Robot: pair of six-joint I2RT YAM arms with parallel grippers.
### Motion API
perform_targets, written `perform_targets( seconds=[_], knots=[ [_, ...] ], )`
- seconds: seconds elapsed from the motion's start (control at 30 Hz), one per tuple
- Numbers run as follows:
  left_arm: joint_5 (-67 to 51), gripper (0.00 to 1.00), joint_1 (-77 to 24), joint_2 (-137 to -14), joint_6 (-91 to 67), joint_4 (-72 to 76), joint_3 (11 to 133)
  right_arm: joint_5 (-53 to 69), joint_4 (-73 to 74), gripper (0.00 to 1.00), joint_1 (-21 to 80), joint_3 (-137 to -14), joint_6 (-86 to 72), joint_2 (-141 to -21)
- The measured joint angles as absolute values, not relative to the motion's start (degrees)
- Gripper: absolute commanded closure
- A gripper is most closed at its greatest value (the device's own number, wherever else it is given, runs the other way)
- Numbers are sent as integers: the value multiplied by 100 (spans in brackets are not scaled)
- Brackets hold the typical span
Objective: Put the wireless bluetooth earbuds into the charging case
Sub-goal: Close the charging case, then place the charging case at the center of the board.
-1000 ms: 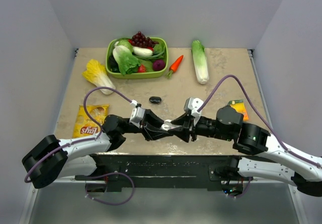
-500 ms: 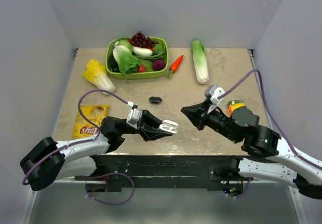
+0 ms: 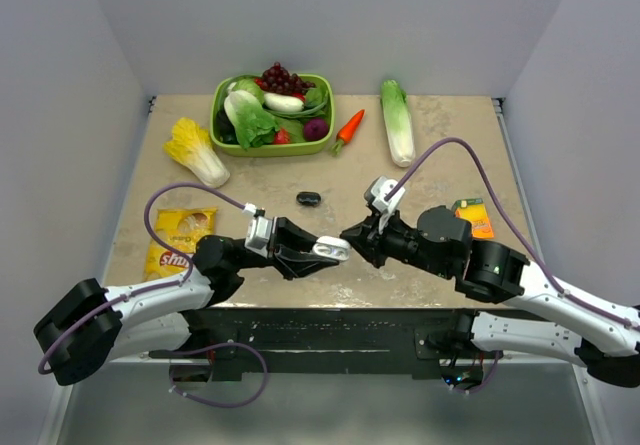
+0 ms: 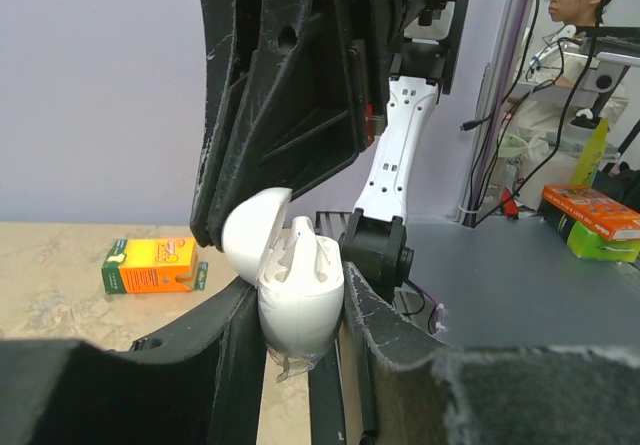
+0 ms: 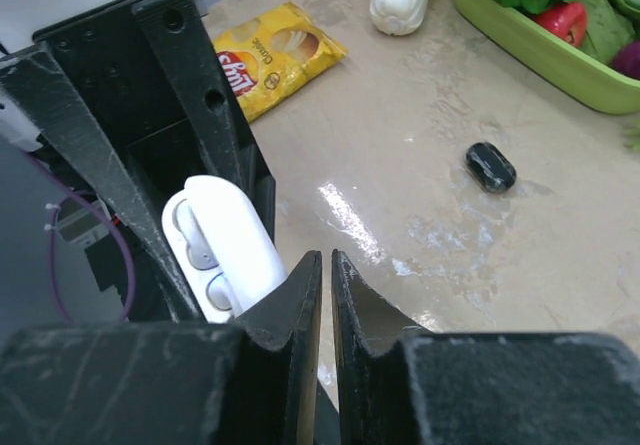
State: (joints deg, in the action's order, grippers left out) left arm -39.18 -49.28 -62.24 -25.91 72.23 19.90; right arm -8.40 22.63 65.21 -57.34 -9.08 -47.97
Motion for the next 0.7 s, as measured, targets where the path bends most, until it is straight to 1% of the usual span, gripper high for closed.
perform_targets(
  seconds=[0.17, 0.23, 0.33, 0.37, 0.43, 0.47, 0.57, 0.7],
  knots=[
    [-3876, 100, -4928, -6224, -2582, 7185, 1988, -416, 2228, 87, 6521, -5734, -821, -4823],
    [-3876, 100, -4939, -6224, -2580, 7175, 1988, -340, 2231, 85, 6519, -5734, -788, -4842],
    [-3863, 100, -4954, -6224, -2569, 7135, 1988, -445, 2226, 69, 6521, -5732, -819, -4810],
    [-3822, 100, -4956, -6224, -2567, 7111, 1988, -631, 2228, 60, 6523, -5725, -878, -4775],
    [-3662, 100, -4954, -6224, -2569, 7026, 1988, -1295, 2156, 55, 6532, -5636, -1048, -4622],
    [-3538, 100, -4954, -6235, -2574, 6949, 1988, -1754, 2091, 52, 6534, -5509, -1153, -4482],
    [-3000, 100, -4960, -6488, -2727, 6615, 2060, -3017, 1927, 48, 6519, -4976, -1450, -4001],
    [-2112, 100, -4952, -7325, -3201, 6060, 2351, -3922, 1922, 48, 6519, -4515, -1798, -3760]
  ],
)
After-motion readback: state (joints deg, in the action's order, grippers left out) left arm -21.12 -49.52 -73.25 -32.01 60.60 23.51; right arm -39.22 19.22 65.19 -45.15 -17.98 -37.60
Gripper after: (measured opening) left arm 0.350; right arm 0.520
